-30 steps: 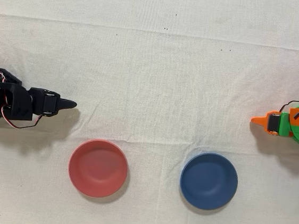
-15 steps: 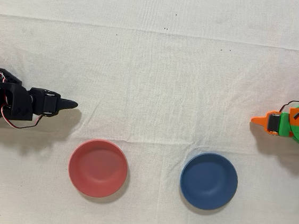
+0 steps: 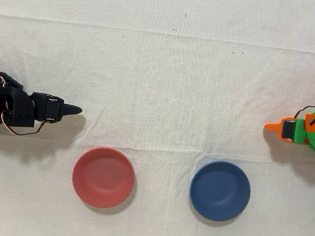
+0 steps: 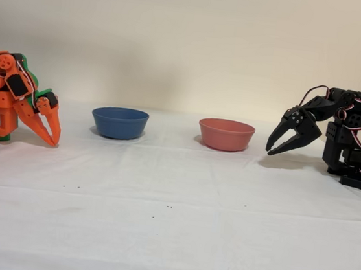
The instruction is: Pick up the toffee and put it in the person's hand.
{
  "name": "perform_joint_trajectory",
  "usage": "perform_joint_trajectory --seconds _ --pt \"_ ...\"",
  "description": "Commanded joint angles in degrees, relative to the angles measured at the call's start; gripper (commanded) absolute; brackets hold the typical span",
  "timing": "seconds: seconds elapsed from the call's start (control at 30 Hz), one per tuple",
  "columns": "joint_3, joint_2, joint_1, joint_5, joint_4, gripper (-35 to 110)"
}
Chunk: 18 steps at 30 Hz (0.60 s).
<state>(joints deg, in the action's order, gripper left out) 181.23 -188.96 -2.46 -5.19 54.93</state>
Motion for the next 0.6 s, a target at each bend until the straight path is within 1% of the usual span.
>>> perform_joint_trajectory --seconds 0.0,0.07,0.57 --pt "2.9 -4.0 0.2 -1.1 -0.2 0" --pt "2.9 -4.0 0.2 -3.3 -0.1 0" --pt "2.9 -4.0 0.3 -2.1 -0.1 0"
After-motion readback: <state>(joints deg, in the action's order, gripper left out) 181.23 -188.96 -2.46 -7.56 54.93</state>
